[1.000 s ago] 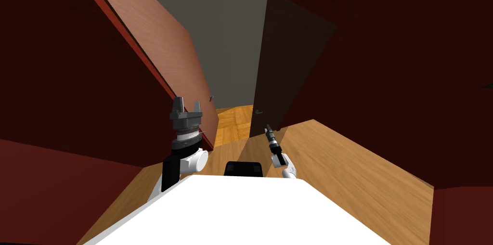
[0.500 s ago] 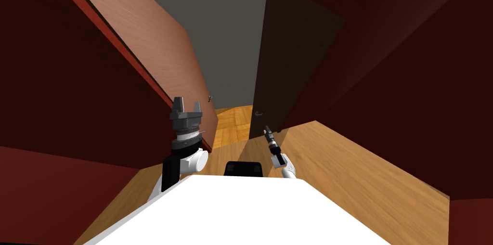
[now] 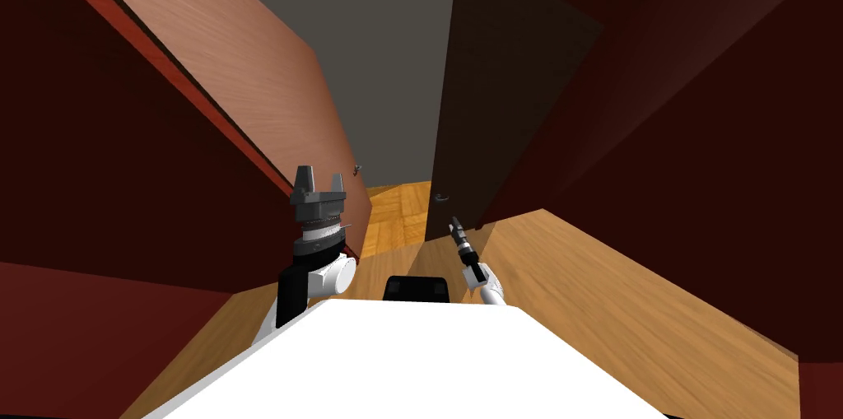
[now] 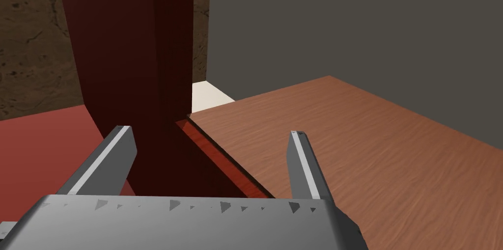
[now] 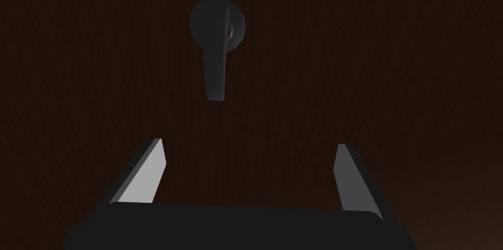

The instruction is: Push the door open

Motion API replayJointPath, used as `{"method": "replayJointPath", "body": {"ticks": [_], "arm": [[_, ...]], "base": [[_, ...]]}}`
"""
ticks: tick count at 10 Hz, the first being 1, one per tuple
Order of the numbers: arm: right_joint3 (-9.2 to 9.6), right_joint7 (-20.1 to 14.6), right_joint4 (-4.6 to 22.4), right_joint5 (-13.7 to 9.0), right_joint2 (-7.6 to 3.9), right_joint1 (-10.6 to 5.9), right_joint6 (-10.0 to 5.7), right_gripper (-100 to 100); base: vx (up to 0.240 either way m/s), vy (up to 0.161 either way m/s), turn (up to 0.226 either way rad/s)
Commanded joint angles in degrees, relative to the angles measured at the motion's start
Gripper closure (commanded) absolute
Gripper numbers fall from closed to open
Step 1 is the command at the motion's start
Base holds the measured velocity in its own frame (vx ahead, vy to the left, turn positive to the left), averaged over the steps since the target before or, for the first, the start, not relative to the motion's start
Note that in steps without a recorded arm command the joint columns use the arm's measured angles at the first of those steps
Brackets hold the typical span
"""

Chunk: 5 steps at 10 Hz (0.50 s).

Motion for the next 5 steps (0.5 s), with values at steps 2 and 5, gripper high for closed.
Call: {"method": "replayJointPath", "body": {"ticks": [2, 5], "arm": [[-0.07, -1.0, 3.2, 0.6, -0.22, -1.27, -1.02, -100], [-0.13, -2.2, 7.1, 1.3, -0.36, -2.85, -2.09, -100]], "base": [[0.097, -0.043, 0.018], [0.093, -0.044, 0.018]]}}
